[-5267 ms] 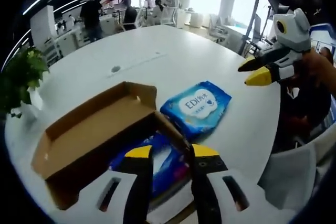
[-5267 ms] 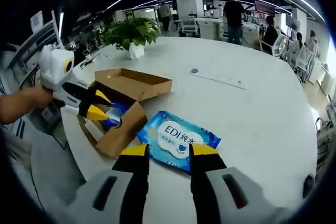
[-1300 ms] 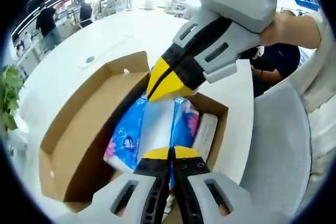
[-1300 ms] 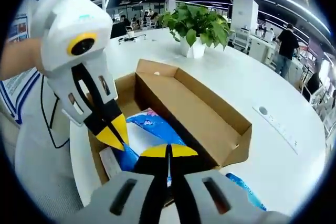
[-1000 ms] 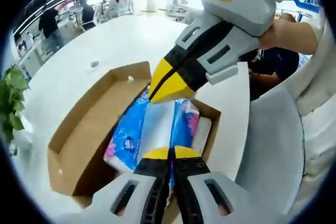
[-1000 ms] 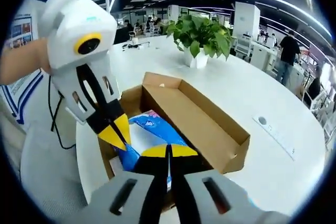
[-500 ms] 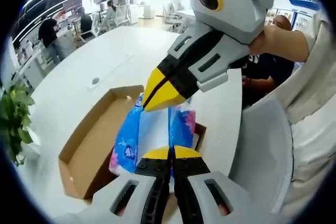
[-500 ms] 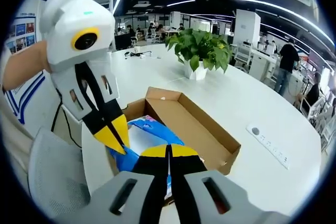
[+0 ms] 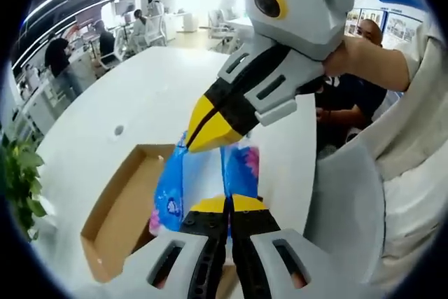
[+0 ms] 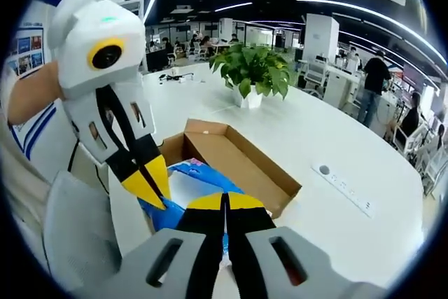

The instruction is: Operate the shoe box by opening the lid, removing the specified soft item, and placing it in the target area until the item is outside and the box remains undamaged.

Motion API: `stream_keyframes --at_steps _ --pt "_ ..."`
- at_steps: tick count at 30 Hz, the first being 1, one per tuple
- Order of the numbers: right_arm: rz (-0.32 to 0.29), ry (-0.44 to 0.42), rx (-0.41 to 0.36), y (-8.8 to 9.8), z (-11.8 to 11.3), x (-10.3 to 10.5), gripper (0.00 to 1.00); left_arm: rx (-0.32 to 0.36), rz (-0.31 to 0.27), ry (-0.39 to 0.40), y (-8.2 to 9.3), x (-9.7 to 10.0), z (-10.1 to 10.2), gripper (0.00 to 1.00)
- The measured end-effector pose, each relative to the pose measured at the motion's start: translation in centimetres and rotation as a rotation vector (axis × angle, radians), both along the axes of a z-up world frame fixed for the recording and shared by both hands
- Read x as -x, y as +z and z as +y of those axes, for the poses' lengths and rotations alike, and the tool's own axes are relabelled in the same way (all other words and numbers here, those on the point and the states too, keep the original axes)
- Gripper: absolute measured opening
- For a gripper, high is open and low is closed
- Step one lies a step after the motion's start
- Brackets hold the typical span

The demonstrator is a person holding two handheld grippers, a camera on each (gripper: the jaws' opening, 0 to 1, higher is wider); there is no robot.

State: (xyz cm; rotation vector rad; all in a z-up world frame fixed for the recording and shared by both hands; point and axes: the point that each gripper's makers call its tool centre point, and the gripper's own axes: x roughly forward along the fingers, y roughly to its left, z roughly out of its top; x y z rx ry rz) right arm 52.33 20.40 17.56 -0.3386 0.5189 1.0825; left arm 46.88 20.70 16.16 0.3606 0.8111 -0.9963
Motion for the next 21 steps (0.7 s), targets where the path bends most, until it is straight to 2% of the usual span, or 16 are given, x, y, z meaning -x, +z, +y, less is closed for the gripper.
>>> stream_keyframes --at_steps 8,21 --pt "-0.002 -0.038 0.009 0.2 -3.1 -0.5 0.0 0.015 -0.019 -0.053 0.6 -0.4 -3.6 0.0" --pt "0.008 -0.104 0.014 0.5 -8.0 -1.8 0.0 0.027 -0.057 -0.111 0.8 -1.8 -7.8 0.0"
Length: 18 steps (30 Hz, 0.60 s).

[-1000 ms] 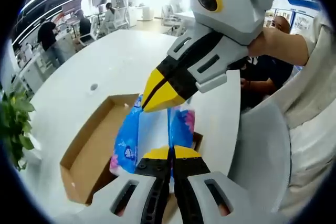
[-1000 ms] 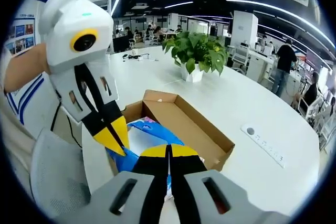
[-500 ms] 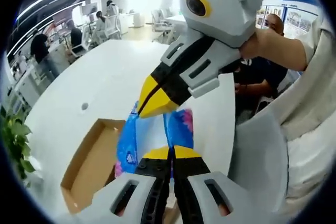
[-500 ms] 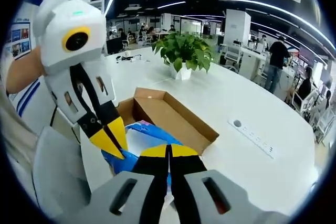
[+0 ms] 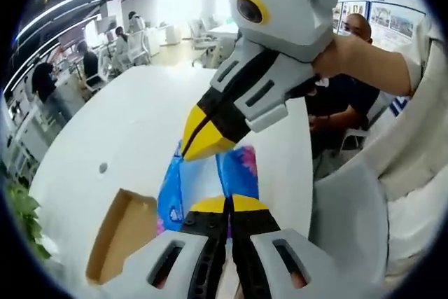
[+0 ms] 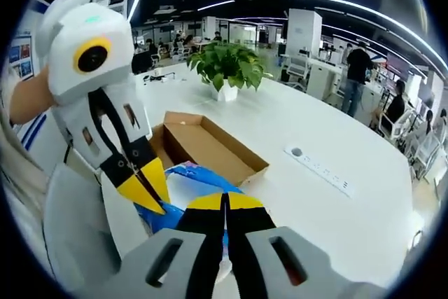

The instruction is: Operate the shoe box by opening the lid, removing the specified soft item, and placing it in the target area until the item is outside and the box remains undamaged.

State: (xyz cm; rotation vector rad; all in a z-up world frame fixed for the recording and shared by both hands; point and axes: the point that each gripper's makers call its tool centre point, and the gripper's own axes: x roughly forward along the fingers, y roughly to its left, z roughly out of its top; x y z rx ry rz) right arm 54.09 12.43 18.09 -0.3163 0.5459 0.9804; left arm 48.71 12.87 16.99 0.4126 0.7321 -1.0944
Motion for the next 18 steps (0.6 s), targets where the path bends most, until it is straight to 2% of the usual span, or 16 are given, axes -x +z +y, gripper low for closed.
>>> stream_keyframes --at_steps 18 --pt "-0.007 -0.063 0.017 -0.1 -5.1 -2.1 0.0 0.027 -0.012 -0.066 -0.2 -1.9 -5.6 0.0"
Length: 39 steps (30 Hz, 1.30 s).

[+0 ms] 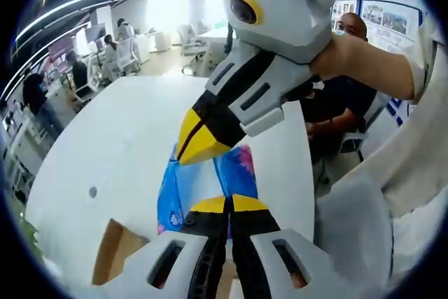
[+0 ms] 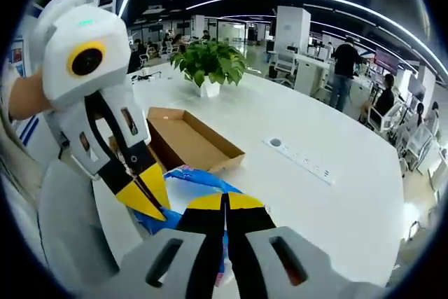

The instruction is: Operate the shoe box by opening the lid, removing the specified soft item, and placing it in the target area until the item is outside and the box remains undamaged.

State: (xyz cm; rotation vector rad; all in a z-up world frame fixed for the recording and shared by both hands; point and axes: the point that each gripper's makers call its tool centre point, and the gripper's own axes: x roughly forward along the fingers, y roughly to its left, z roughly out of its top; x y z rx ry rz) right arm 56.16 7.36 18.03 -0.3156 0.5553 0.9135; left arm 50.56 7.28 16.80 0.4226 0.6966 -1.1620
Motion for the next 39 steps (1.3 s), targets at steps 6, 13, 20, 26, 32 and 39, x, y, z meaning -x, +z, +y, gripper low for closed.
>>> stream_keyframes --at_steps 6,13,20,26,32,39 --pt "0.005 -0.024 0.004 -0.3 -1.7 -0.9 0.0 0.009 0.007 -0.015 -0.3 -0.6 -1.6 0.0" --pt "0.022 -0.051 0.007 -1.1 -3.4 -1.6 0.0 0.008 0.009 -0.036 -1.0 -1.2 -3.2 0.0" --pt "0.034 -0.079 0.019 -1.9 -5.4 -2.6 0.0 0.005 0.009 -0.065 -2.1 -2.3 -4.9 0.0" --pt "0.052 -0.118 0.021 -2.9 -7.2 -3.4 0.0 0.008 0.01 -0.091 -3.2 -2.9 -6.4 0.0" --pt "0.067 -0.13 0.042 -4.0 -8.5 -3.7 0.0 0.02 0.014 -0.1 -4.3 -3.6 -7.8 0.0" --pt "0.09 -0.153 0.062 -5.4 -10.1 -4.1 0.0 0.035 0.02 -0.109 -5.4 -4.2 -9.2 0.0"
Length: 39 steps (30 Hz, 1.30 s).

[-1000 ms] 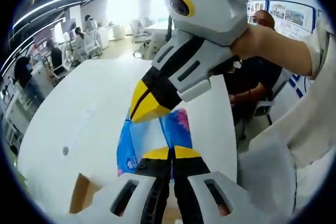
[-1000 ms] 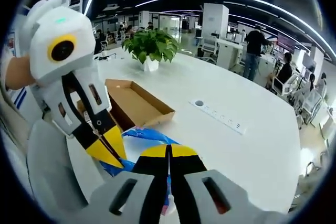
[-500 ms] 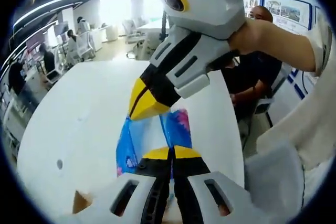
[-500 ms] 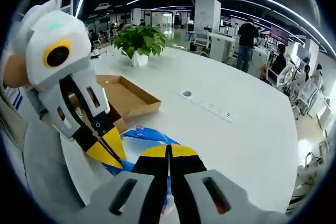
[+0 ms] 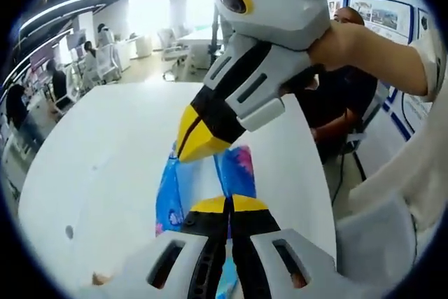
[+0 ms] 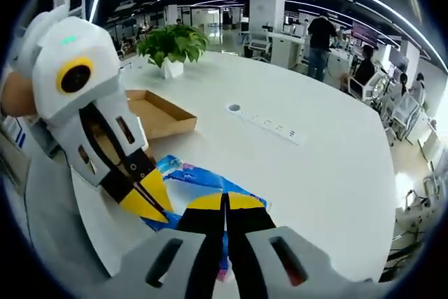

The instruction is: Operate the shoe box by opening the lid, removing the specified soft item, and placing it in the target area until the item is outside and the box remains undamaged.

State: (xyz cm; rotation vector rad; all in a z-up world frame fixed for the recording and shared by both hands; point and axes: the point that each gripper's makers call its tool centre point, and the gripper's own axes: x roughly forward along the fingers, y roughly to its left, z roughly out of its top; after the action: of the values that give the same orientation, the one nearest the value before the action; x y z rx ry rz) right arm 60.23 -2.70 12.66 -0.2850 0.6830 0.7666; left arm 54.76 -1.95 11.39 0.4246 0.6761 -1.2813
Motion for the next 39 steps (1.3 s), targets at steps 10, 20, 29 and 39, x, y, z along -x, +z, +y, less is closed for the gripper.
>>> stream_keyframes --at_steps 10,20,29,39 --pt "0.028 -0.035 0.022 -1.5 -2.6 -0.6 0.0 0.028 0.003 -0.021 -1.6 -0.4 -2.5 0.0" --pt "0.057 -0.051 0.046 -3.2 -4.8 -1.0 0.0 0.035 0.018 -0.035 -3.6 -0.8 -4.4 0.0" --pt "0.072 -0.063 0.056 -4.2 -5.7 -1.5 0.0 0.064 0.036 -0.021 -5.0 -1.7 -6.0 0.0" --pt "0.088 -0.077 0.06 -5.8 -7.0 -2.1 0.0 0.095 0.078 -0.006 -6.7 -2.1 -7.6 0.0"
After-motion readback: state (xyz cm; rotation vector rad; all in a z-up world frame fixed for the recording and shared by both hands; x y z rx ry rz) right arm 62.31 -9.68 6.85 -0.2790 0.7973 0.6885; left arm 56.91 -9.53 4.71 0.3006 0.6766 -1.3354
